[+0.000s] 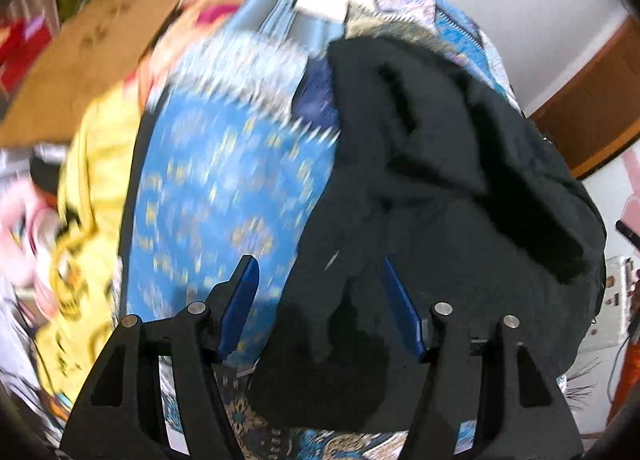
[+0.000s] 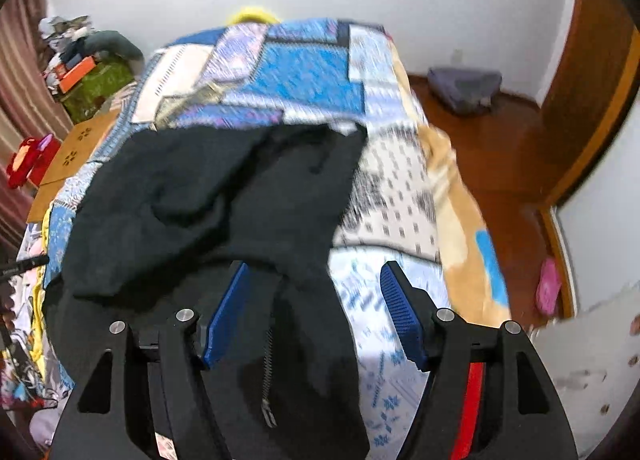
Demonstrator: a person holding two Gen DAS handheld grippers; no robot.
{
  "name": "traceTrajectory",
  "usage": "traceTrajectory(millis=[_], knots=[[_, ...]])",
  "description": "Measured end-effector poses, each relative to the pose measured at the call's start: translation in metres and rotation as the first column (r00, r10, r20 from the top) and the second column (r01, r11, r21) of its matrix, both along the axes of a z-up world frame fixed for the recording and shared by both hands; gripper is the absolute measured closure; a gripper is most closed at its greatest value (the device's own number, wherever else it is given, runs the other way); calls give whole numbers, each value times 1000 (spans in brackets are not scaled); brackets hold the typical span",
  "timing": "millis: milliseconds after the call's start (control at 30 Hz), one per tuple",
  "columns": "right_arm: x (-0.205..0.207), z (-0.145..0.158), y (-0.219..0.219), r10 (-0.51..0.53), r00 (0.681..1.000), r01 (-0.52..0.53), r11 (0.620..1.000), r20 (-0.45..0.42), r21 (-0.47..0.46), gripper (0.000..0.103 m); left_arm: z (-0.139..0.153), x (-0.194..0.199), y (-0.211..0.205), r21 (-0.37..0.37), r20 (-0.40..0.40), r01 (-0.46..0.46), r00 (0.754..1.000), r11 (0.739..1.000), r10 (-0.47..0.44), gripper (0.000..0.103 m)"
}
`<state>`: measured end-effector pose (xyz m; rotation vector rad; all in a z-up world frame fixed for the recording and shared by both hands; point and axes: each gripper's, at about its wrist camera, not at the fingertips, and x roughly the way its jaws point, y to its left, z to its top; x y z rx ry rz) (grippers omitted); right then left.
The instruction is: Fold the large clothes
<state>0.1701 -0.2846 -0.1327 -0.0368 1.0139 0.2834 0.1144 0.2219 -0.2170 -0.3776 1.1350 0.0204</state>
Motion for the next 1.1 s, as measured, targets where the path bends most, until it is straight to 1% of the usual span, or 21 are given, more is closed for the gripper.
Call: traceTrajectory(millis=[100,200,233,300,367,433,567,600,633,667,700,733,767,800,833,867,900,967,1033,1067,1100], knots=[[-1,-19,-9,2,997,0,1000,-77,29,39,-21,-11,1,-20,-51,8,999,1000,-9,40],[-1,-34,-18,-3,988,14,997,-152,70,39,-44,-15,3,-32,-126,16,992,999,-20,40],[-2,-40,-21,1,982,16,995,-188,93,39,-48,-17,4,-46,-131,20,991,999,-25,40],[-6,-45,-25,14,972,18,991,-234,133,39,-56,-20,5,-100,-119,6,993,995,-18,39],[-12,-47,-26,10,971,29,986,-240,161,39,-65,-25,7,-179,-125,-20,992,984,-2,38],[-20,-47,-25,14,972,25,986,-233,162,39,-68,-30,2,-215,-118,-24,993,976,-1,38],[-32,-49,-24,19,977,17,987,-214,163,39,-65,-40,-16,-172,-104,25,994,985,-44,38],[-33,-50,-25,20,977,16,986,-213,167,41,-64,-41,-19,-171,-107,31,993,985,-50,42],[-33,-50,-27,12,977,27,984,-215,179,48,-64,-42,-22,-176,-113,25,993,984,-46,49],[-34,-52,-28,-4,975,51,978,-224,202,53,-63,-43,-23,-203,-129,-2,991,979,-25,54],[-33,-53,-26,-18,973,70,973,-231,219,62,-62,-43,-26,-221,-147,-35,989,975,3,61],[-36,-50,-21,-27,975,74,975,-222,210,72,-60,-43,-30,-206,-153,-42,988,978,10,67],[-35,-47,-14,-21,978,61,980,-206,190,77,-56,-40,-38,-178,-155,-20,988,984,-8,73],[-37,-42,-7,-8,983,40,985,-183,169,86,-51,-37,-44,-155,-156,-7,988,988,-18,78],[-39,-36,1,2,988,20,990,-157,140,90,-46,-35,-50,-125,-156,2,988,992,-22,80],[-39,-29,7,14,991,2,993,-132,118,94,-36,-33,-57,-115,-140,15,990,993,-32,81],[-39,-23,11,25,993,-12,993,-113,114,94,-27,-32,-61,-117,-123,21,992,993,-36,82],[-37,-7,13,42,995,-28,988,-89,151,95,-5,-29,-69,-121,-77,34,996,992,-43,83],[-30,7,9,54,995,-34,975,-86,219,95,26,-29,-75,-179,10,44,999,983,-43,85],[-26,14,8,55,995,-33,966,-80,255,95,47,-20,-78,-233,84,49,996,971,-30,85],[-18,20,7,56,996,-31,955,-75,294,96,62,-18,-80,-261,133,58,991,964,-23,85]])
